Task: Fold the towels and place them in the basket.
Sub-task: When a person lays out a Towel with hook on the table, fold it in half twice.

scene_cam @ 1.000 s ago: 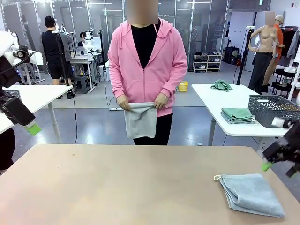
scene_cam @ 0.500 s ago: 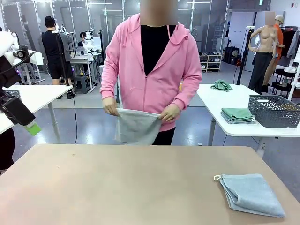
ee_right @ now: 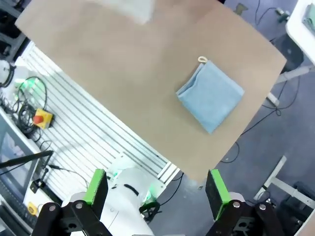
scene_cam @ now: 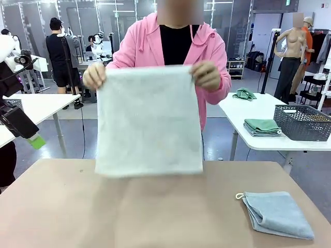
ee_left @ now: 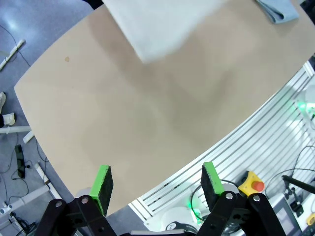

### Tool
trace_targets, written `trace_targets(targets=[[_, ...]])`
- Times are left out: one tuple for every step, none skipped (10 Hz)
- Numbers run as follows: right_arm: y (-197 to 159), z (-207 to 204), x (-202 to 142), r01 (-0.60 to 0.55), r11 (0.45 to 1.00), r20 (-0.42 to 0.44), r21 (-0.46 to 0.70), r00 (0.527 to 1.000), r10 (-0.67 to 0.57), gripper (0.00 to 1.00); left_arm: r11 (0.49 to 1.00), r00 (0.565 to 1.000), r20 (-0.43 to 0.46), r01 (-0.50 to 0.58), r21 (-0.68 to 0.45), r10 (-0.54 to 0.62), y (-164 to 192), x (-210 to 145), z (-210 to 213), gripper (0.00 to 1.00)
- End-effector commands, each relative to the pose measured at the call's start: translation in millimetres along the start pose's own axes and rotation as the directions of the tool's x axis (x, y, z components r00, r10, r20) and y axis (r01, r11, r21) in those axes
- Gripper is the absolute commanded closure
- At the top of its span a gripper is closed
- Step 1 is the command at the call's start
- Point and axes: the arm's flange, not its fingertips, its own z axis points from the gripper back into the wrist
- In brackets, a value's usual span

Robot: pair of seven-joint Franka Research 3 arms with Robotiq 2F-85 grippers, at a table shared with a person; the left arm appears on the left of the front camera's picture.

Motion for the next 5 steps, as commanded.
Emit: trace_targets(targets=[[3.8,5.5,-1.6,-0.011,1.0,-0.017,0.028,1.0,0.012,0.0,1.0,1.0,0.003,-0.007,0.0,0.007,-0.8,2.5,1.7,0.1],[3.8,5.5,-1.6,-0.011,1.0,-0.017,0.028,1.0,0.012,0.0,1.0,1.0,0.003,-0.007,0.0,0.007,-0.8,2.5,1.7,0.1],[3.8,5.5,-1.6,-0.011,1.0,-0.017,0.028,1.0,0.012,0.0,1.0,1.0,0.003,-0.007,0.0,0.007,-0.8,2.5,1.7,0.1],[3.8,5.5,-1.6,-0.011,1.0,-0.017,0.028,1.0,0.012,0.0,1.0,1.0,0.003,-0.007,0.0,0.007,-0.8,2.5,1.7,0.1],[3.8,5.5,-1.6,-0.011,1.0,-0.017,0.028,1.0,0.012,0.0,1.0,1.0,0.003,-0.007,0.0,0.007,-0.8,2.5,1.7,0.1]])
